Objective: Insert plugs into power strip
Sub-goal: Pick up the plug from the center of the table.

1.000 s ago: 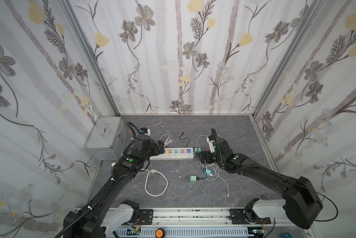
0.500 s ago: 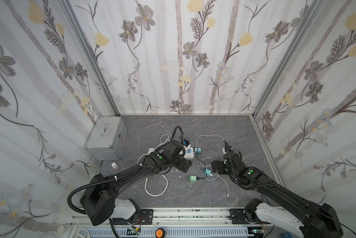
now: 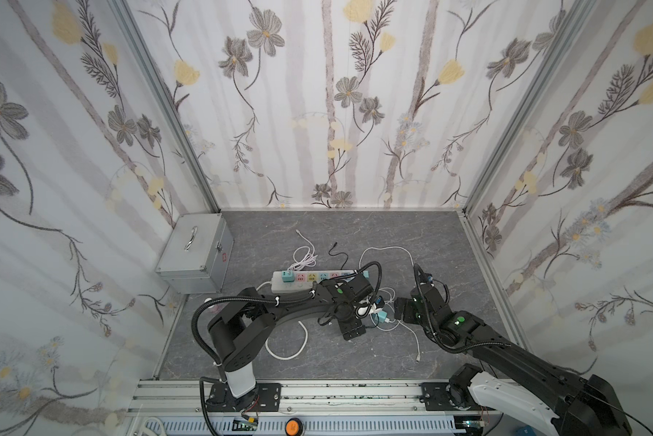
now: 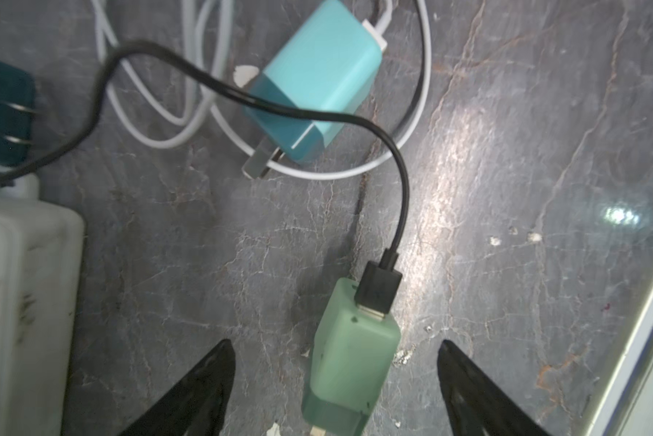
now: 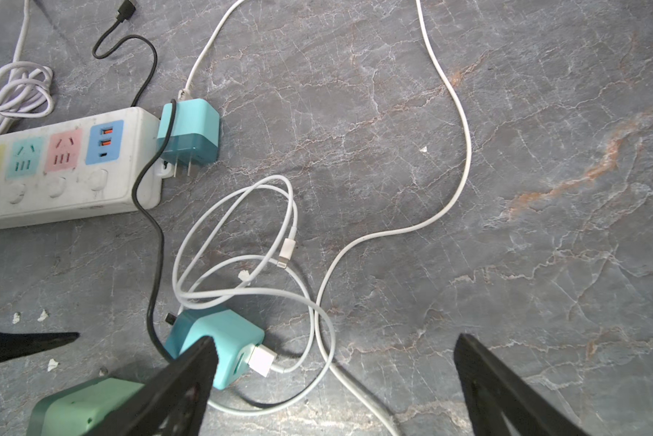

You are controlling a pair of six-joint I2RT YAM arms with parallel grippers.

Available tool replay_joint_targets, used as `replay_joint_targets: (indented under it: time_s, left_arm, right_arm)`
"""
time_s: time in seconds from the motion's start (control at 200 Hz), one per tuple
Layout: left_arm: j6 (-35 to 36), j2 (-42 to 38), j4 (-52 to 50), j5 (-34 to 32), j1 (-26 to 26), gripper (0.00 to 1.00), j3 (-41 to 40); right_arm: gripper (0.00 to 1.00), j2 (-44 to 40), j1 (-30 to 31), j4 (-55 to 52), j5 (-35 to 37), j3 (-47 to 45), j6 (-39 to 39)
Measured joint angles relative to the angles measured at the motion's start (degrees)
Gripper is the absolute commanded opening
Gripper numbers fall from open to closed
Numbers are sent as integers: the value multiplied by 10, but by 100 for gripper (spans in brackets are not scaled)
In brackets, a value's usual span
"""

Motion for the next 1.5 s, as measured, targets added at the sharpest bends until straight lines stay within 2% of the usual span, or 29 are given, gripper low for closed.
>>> replay_joint_targets:
  time_s: [0.13,0.31,0.545,0.755,0.919,1.144,1.229,1.329,1.504]
  left_arm:
    - [13,46,-34,-14,-5,66,33]
    - [16,53,-42,-20,-7,34,38]
    - [12,33,-20,-15,-4,0,17]
    - [-12,-65,29,-8,35,0,-22]
    - [-71,-155,99,35,83,0,-23]
    - [-177,-227,184,67,146,0,-15]
    - [-223,-229,197,67,169,0,8]
    - [-269,-229,203,75,186,0,40]
    - [-312,-233,206,116,191,0,60]
  right_arm:
    - [98,7,0,5,0,-1,1]
    - [98,15,0,15,0,-1,1]
    - [98,18,0,22,0,-1,1]
    - [98,-18,0,27,16,-5,0]
    - [99,-65,-9,41,26,-7,-25]
    - [99,-87,-30,132,-59,-11,-121]
    - [99,-53,-31,177,-111,2,-161]
    - [99,25,-32,236,-174,39,-203]
    - [96,212,-41,336,-278,160,-264]
